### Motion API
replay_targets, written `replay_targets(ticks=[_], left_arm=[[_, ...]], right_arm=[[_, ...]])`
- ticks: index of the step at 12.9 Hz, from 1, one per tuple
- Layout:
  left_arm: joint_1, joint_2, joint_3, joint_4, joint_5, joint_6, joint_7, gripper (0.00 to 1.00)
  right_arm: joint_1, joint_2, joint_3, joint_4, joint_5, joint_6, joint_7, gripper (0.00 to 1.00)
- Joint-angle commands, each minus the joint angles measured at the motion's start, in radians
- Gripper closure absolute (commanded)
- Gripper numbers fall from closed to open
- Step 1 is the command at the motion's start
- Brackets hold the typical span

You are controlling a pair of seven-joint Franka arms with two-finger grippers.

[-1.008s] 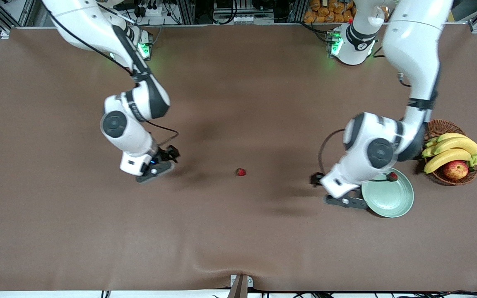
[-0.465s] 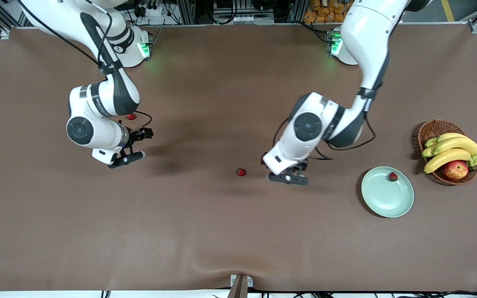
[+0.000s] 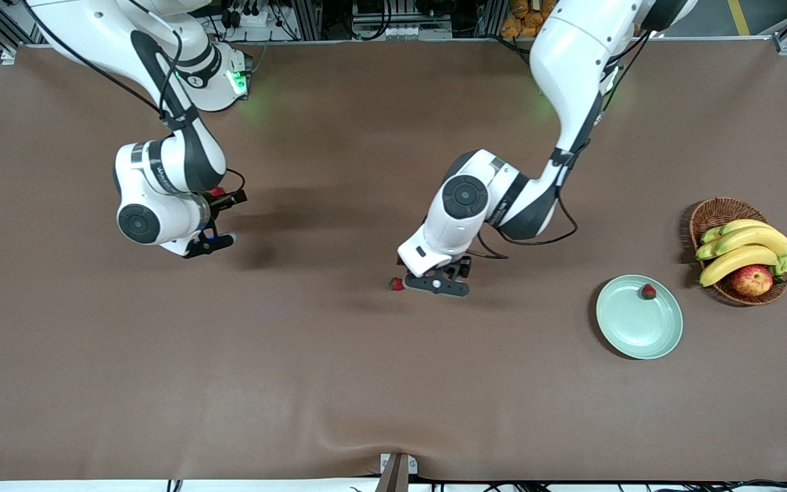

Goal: Collect all strawberries into plate
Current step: 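Grasp the second strawberry with the left gripper while the right gripper grasps another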

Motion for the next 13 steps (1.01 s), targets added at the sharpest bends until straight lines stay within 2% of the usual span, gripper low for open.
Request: replay_targets(ticks=[1, 4, 8, 10, 13], left_arm=[[-0.025, 0.051, 0.009, 0.032, 0.018, 0.101, -0.024, 0.0], [-0.037, 0.086, 0.009, 0.032, 0.018, 0.203, -0.021, 0.0], [-0.065, 0.138, 0.012, 0.032, 0.021, 0.33, -0.015, 0.16], [-0.086, 0.172, 0.015, 0.032, 0.021, 0.408, -0.015, 0.19], [-0.086, 0.178, 0.015, 0.03, 0.053, 0.429, 0.005, 0.27]], right_arm=[[-0.053, -0.026, 0.016, -0.11, -0.005, 0.099, -0.006, 0.0], [-0.056, -0.023, 0.016, -0.204, -0.005, 0.189, -0.001, 0.0], [-0.082, -0.013, 0.016, -0.242, -0.005, 0.197, 0.002, 0.0], [-0.099, 0.005, 0.016, -0.242, -0.005, 0.2, 0.002, 0.0], [-0.102, 0.022, 0.017, -0.242, -0.003, 0.213, 0.002, 0.0]])
